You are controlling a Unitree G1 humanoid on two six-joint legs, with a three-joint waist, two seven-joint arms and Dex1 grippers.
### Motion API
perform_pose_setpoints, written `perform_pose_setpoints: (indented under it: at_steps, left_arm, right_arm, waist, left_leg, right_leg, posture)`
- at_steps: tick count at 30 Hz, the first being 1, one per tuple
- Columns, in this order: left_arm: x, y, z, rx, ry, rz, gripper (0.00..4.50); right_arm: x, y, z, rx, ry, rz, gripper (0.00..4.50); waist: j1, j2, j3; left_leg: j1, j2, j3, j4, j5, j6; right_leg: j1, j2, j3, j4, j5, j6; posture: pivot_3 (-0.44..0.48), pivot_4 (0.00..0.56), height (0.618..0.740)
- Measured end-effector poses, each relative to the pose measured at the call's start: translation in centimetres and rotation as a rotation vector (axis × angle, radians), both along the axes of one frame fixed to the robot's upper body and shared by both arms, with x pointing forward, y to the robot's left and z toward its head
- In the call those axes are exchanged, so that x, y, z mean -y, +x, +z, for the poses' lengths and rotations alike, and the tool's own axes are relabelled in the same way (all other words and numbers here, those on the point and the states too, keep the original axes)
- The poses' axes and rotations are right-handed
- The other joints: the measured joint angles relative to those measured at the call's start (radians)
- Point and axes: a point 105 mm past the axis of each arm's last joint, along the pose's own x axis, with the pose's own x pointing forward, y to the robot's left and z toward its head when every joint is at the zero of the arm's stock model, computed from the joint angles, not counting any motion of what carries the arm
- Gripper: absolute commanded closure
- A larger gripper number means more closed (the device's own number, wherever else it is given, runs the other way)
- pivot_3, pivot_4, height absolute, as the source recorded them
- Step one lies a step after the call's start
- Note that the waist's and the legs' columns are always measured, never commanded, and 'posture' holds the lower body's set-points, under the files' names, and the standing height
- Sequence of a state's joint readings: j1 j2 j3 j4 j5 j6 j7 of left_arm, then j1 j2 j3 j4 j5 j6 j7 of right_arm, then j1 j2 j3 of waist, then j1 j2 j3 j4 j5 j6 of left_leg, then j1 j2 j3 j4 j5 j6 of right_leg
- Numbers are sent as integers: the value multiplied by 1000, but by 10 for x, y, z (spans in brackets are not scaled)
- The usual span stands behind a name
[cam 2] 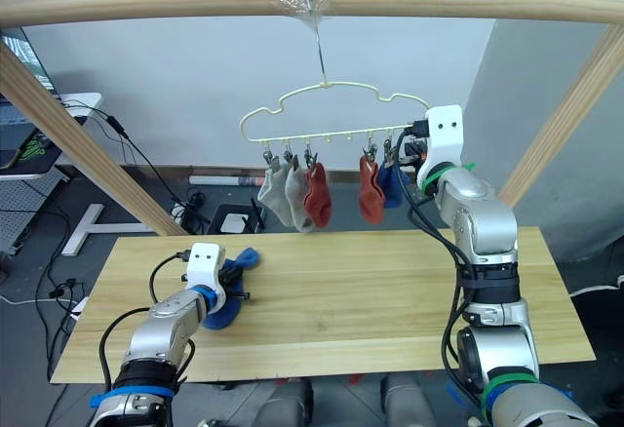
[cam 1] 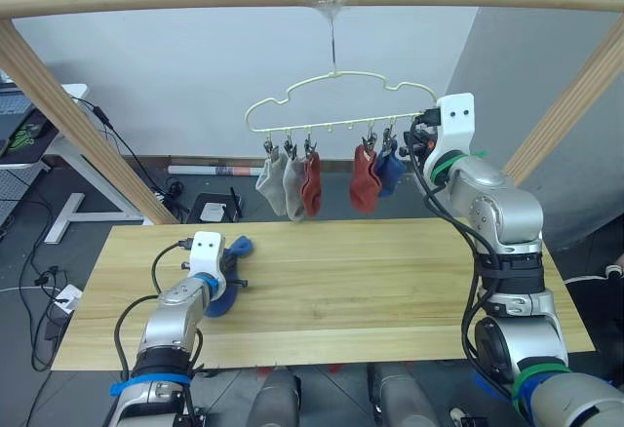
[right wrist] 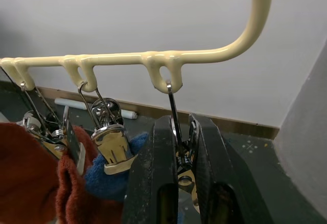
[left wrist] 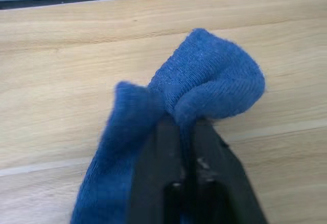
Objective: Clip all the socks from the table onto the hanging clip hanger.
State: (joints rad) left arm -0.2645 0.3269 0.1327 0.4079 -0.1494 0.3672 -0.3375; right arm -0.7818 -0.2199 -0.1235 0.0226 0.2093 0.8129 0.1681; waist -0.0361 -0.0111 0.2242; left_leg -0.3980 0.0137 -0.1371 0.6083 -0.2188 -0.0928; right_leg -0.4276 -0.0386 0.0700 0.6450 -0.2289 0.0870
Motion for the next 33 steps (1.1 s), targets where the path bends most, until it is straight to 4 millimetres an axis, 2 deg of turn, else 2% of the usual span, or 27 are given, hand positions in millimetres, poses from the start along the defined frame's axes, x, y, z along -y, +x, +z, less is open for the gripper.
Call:
perform_pose_setpoints:
  at_steps: [4, 5, 7, 10, 13, 15, 18, 22, 24, 28, 33]
  left_arm:
    - [34, -2, 3, 10, -65, -73, 4446]
    - [54, -2, 10, 35, -118, -121, 4446]
    - [94, -2, 30, 94, -207, -240, 4446]
    - [161, -6, 76, 202, -294, -472, 4446]
    - [197, -6, 117, 316, -326, -582, 4446]
    - [209, -5, 131, 356, -340, -607, 4446]
    - [223, 0, 143, 368, -371, -605, 4446]
    - [247, 9, 175, 436, -390, -638, 4446]
    - [253, 11, 171, 423, -393, -639, 4446]
    - [256, 15, 150, 344, -400, -619, 4446]
    - [260, 13, 150, 338, -423, -632, 4446]
  right_arm:
    - [5, 1, 5, -56, 105, -11, 4412]
    - [8, 1, 10, -91, 167, -20, 4412]
    - [13, 1, 18, -138, 236, -31, 4412]
    - [15, -4, 24, -240, 316, -17, 4412]
    - [12, -9, 25, -318, 376, 1, 4412]
    - [9, -12, 26, -347, 394, 7, 4412]
    - [8, -15, 26, -380, 413, 5, 4412]
    - [2, -18, 24, -414, 428, 10, 4412]
    - [0, -20, 25, -418, 433, 14, 4412]
    - [1, -23, 27, -416, 445, 6, 4412]
    - [0, -25, 27, -418, 450, 1, 4412]
  waist:
    - [2, 0, 1]
    - [4, 0, 3]
    - [11, -1, 5]
    - [8, -1, 5]
    - [3, 0, 5]
    - [-3, 0, 5]
    - [-7, 0, 5]
    - [-5, 0, 5]
    - [-9, 0, 5]
    - [-19, 0, 5]
    - [-20, 0, 5]
  left_leg:
    - [-1, 0, 0, 0, 0, 0]
    - [-1, 0, -1, 1, 0, 0]
    - [-2, 0, -2, 1, 0, 0]
    - [-2, -1, -2, 0, 0, 0]
    - [-2, -1, -1, 0, 0, 0]
    - [-2, -1, -1, 0, 0, 0]
    - [-2, -1, -1, 1, 0, 0]
    - [-3, -1, 0, 1, 0, 0]
    - [-2, -1, 0, 1, 0, 1]
    - [-3, -1, 0, 0, 0, 1]
    - [-3, -1, 0, 1, 0, 1]
  right_leg:
    - [0, 0, 0, 0, 0, 0]
    - [0, 0, 0, 0, 0, 0]
    - [0, -1, -1, -1, 1, -2]
    - [0, -1, -1, -1, 3, -5]
    - [0, 0, -1, -1, 3, -5]
    - [0, 0, -1, -1, 2, -5]
    - [0, 0, -1, -1, 2, -4]
    - [0, -1, -1, -2, 0, 0]
    - [0, 0, -1, -2, 0, 0]
    - [-1, 0, -1, -2, 2, -4]
    - [-1, 0, -1, -2, 2, -3]
  posture:
    - [30, 236, 740]
    - [30, 236, 740]
    - [21, 230, 740]
    - [21, 230, 740]
    - [-3, 218, 740]
    - [-16, 211, 740]
    - [-23, 206, 740]
    - [-32, 201, 740]
    - [-40, 196, 740]
    - [-46, 193, 740]
    - [-55, 190, 740]
